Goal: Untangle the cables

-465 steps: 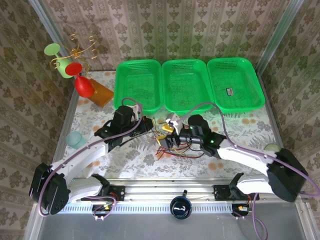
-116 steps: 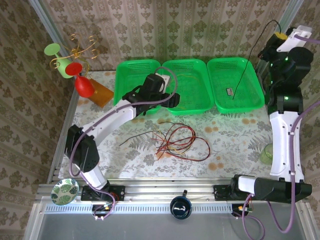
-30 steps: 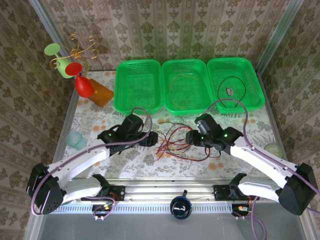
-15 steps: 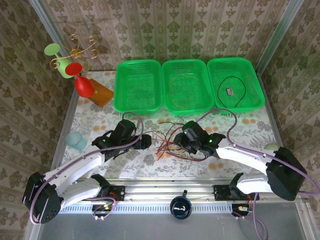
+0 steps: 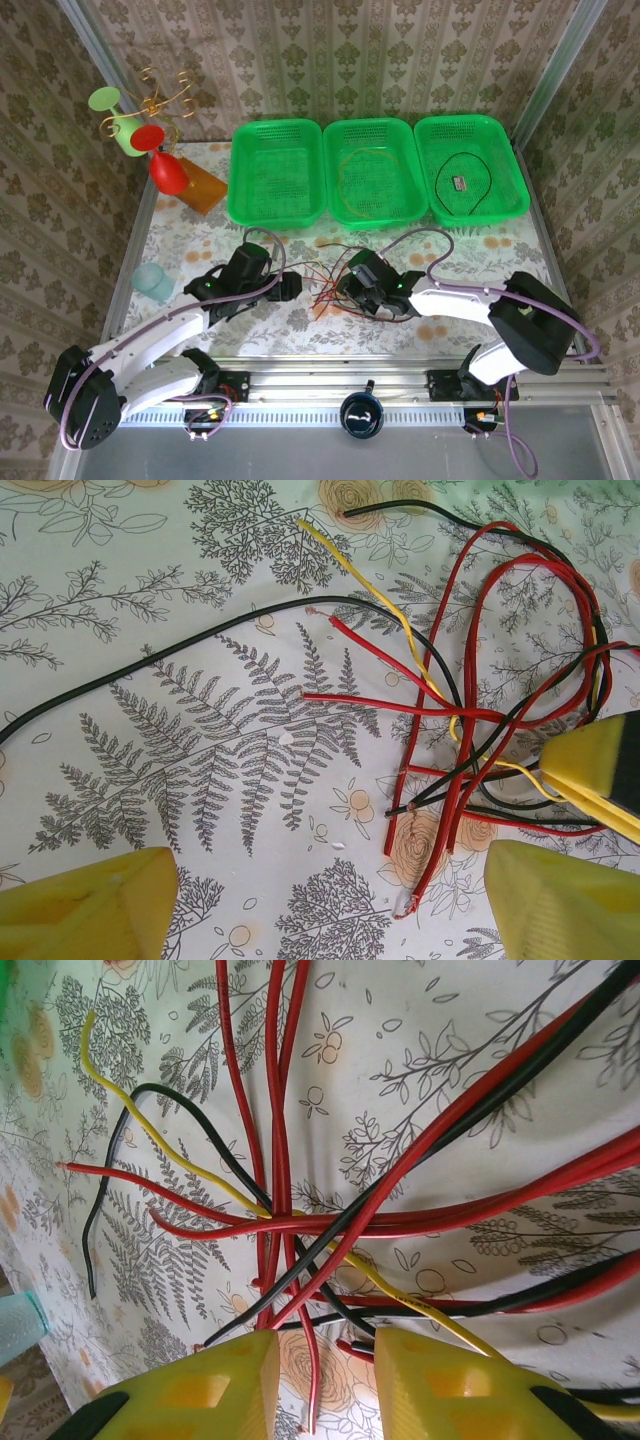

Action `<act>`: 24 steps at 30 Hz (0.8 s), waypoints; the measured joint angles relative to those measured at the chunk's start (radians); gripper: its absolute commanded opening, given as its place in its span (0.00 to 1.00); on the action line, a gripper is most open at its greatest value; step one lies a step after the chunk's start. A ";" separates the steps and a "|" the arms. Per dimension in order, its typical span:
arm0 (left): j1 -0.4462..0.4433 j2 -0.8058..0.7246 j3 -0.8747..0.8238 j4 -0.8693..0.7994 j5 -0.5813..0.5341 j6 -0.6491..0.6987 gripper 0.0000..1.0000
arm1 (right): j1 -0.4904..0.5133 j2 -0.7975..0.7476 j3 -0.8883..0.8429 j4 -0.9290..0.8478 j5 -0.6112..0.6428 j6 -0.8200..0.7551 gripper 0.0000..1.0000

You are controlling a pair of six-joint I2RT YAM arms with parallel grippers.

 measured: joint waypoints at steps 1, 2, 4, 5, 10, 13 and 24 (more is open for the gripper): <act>0.002 0.000 0.000 0.000 0.001 0.000 0.81 | 0.003 0.007 0.002 0.004 -0.002 0.003 0.32; 0.004 0.000 0.000 0.001 0.003 0.000 0.81 | 0.005 0.015 0.002 0.013 -0.003 0.005 0.31; 0.005 0.000 0.000 0.003 0.003 0.000 0.80 | 0.010 0.031 0.005 0.027 -0.007 0.011 0.30; 0.005 0.000 0.000 0.003 0.003 0.000 0.80 | 0.011 0.038 0.005 0.038 -0.008 0.016 0.30; 0.005 -0.012 0.000 0.002 0.002 0.001 0.79 | 0.013 0.084 0.007 0.083 -0.011 0.046 0.25; 0.005 -0.031 0.000 -0.002 -0.006 0.001 0.79 | 0.013 0.108 0.008 0.102 -0.014 0.058 0.20; 0.005 -0.092 0.000 -0.018 -0.030 0.002 0.79 | 0.013 0.123 0.011 0.129 -0.013 0.074 0.18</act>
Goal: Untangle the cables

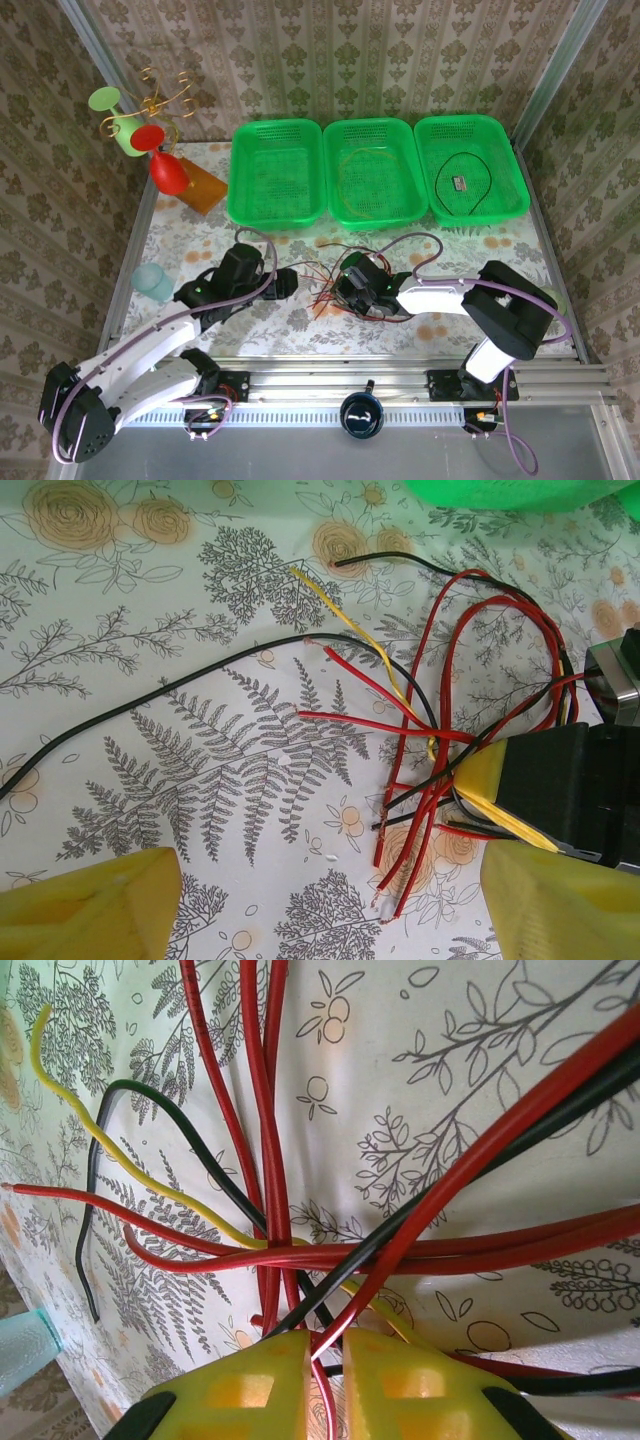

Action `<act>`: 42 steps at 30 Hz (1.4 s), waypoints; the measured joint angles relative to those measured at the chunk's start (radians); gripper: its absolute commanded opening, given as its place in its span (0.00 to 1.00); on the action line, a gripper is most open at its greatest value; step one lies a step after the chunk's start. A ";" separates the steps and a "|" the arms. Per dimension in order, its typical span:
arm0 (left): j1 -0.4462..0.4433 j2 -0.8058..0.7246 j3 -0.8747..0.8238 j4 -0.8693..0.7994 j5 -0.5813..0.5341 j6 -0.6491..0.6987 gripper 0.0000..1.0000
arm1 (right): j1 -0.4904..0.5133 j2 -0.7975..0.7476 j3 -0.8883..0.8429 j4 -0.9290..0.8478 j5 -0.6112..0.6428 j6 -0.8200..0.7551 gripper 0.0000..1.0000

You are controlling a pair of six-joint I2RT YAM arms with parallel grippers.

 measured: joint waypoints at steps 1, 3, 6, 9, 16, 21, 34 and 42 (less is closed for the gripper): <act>0.000 -0.002 0.000 0.000 -0.002 0.000 0.79 | 0.000 0.000 0.000 0.000 0.000 0.000 0.18; 0.000 -0.002 0.000 0.000 -0.002 0.000 0.79 | 0.000 0.000 0.000 0.000 0.001 0.003 0.18; 0.000 -0.002 0.000 0.000 -0.002 0.000 0.75 | 0.000 0.003 0.000 0.001 0.011 0.006 0.11; -0.001 -0.002 0.000 0.001 -0.002 0.001 0.74 | 0.000 0.014 0.001 0.004 0.020 0.013 0.00; -0.006 -0.002 0.007 -0.003 0.005 0.000 0.74 | 0.000 0.010 0.001 0.015 0.023 0.007 0.00; -0.014 -0.002 0.103 -0.022 0.020 -0.001 0.75 | -0.003 -0.093 -0.008 -0.009 0.039 0.003 0.00; -0.034 0.068 0.155 0.016 0.068 -0.008 0.75 | -0.031 -0.196 -0.035 -0.043 0.080 -0.024 0.00; -0.089 0.076 0.058 0.194 0.153 -0.056 0.69 | -0.071 -0.307 -0.048 -0.042 0.087 -0.026 0.00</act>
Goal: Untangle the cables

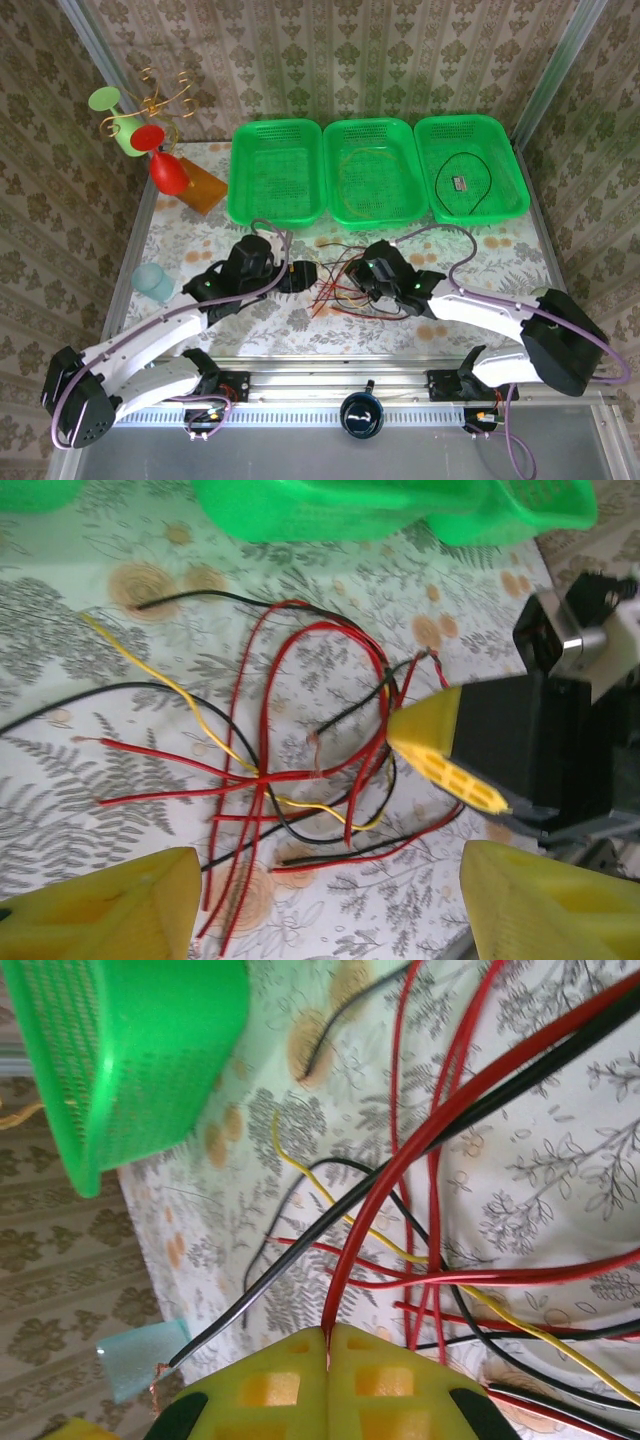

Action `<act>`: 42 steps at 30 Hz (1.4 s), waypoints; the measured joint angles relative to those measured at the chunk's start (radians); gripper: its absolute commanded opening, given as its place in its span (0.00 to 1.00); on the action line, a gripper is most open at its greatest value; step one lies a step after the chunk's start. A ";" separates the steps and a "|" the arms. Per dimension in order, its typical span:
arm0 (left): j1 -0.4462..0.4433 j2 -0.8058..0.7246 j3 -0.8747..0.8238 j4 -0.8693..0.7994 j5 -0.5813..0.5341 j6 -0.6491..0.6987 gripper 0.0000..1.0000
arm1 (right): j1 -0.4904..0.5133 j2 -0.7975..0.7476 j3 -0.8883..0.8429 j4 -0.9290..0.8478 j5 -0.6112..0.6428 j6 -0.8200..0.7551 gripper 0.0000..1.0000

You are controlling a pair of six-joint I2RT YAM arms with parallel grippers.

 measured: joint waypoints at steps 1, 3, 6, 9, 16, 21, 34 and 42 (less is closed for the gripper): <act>-0.009 0.000 -0.008 0.021 0.003 -0.005 0.69 | -0.006 -0.010 -0.003 0.007 0.000 0.002 0.00; -0.027 0.002 -0.027 0.074 0.004 -0.016 0.69 | -0.019 -0.027 -0.013 0.019 0.000 0.008 0.00; -0.040 0.022 -0.065 0.167 0.014 -0.031 0.68 | -0.034 -0.047 -0.019 0.019 -0.001 0.010 0.00; -0.044 0.067 -0.103 0.259 0.023 -0.049 0.67 | -0.043 -0.066 -0.019 0.020 -0.004 0.010 0.00; -0.044 0.164 -0.140 0.459 0.046 -0.087 0.59 | -0.050 -0.105 -0.019 0.027 -0.011 0.015 0.00; -0.045 0.222 -0.146 0.579 0.071 -0.106 0.52 | -0.055 -0.109 -0.019 0.042 -0.021 0.030 0.00; -0.058 0.294 -0.140 0.642 0.104 -0.118 0.02 | -0.057 -0.121 -0.019 0.042 -0.038 0.040 0.00; -0.058 0.278 -0.124 0.597 0.089 -0.095 0.00 | -0.062 -0.178 -0.017 0.017 -0.041 -0.027 0.44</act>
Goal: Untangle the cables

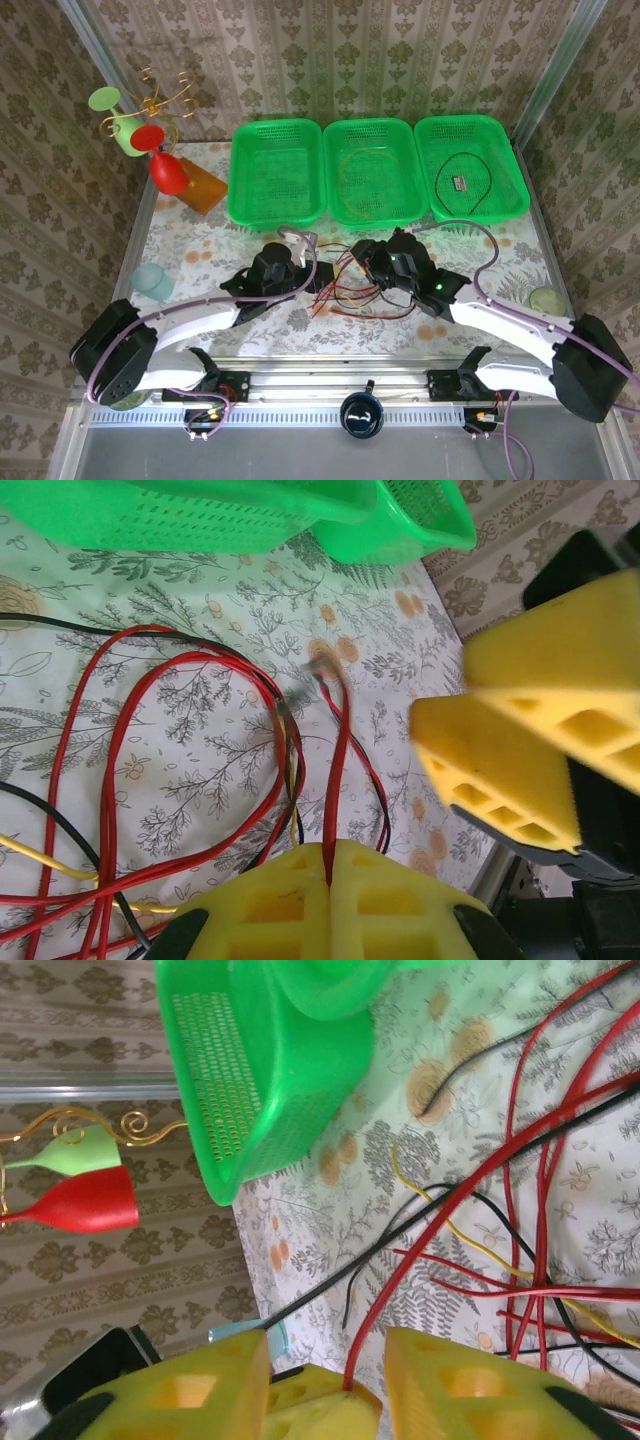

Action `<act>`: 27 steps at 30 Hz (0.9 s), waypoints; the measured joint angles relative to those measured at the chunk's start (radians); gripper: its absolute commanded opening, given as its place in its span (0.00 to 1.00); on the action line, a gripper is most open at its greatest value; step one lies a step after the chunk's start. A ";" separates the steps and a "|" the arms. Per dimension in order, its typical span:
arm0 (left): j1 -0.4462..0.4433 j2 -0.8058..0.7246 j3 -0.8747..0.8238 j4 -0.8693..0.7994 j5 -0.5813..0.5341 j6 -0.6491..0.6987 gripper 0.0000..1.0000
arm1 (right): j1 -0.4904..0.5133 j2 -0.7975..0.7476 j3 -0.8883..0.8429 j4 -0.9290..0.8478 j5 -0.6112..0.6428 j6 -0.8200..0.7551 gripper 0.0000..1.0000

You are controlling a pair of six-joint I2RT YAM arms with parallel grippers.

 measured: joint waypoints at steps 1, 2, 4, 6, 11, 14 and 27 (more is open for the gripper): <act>0.000 -0.005 0.005 -0.016 -0.002 0.006 0.00 | -0.002 -0.016 0.002 -0.016 0.000 -0.021 0.45; 0.000 -0.009 0.010 -0.027 -0.005 0.011 0.00 | -0.002 -0.035 0.006 -0.037 0.002 -0.045 0.48; 0.000 -0.012 0.019 -0.040 -0.006 0.022 0.00 | -0.008 -0.078 0.011 -0.077 0.006 -0.108 0.53; 0.000 -0.013 0.028 -0.050 -0.006 0.029 0.00 | -0.019 -0.119 0.020 -0.120 0.010 -0.212 0.59; 0.000 -0.013 0.040 -0.087 -0.004 0.044 0.00 | -0.039 -0.144 0.154 -0.318 0.015 -0.686 0.67; 0.000 -0.013 0.057 -0.129 0.001 0.056 0.00 | -0.047 -0.130 0.255 -0.414 0.022 -0.986 0.70; 0.014 -0.082 0.385 -0.663 -0.045 0.404 0.00 | -0.288 -0.129 0.335 -0.489 -0.219 -1.534 0.74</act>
